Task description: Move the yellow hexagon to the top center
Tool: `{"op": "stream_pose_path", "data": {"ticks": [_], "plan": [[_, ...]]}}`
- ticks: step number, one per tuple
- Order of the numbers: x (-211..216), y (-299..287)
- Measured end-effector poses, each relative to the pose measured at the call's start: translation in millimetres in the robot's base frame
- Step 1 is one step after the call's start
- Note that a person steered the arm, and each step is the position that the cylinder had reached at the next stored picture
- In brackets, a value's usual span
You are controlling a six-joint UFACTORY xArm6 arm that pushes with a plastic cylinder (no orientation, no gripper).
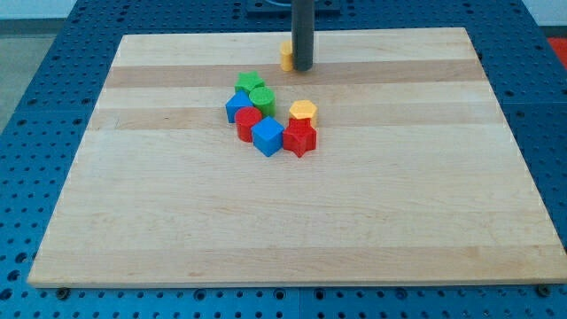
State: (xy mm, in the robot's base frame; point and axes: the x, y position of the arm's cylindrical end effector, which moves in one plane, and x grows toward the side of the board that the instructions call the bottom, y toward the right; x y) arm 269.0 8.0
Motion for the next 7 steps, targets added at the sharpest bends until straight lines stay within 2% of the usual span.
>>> {"op": "stream_pose_path", "data": {"ticks": [1,2,4,5,7], "plan": [[-14,-17],[-6,-18],[72,-16],[76,-29],[136,-57]]}}
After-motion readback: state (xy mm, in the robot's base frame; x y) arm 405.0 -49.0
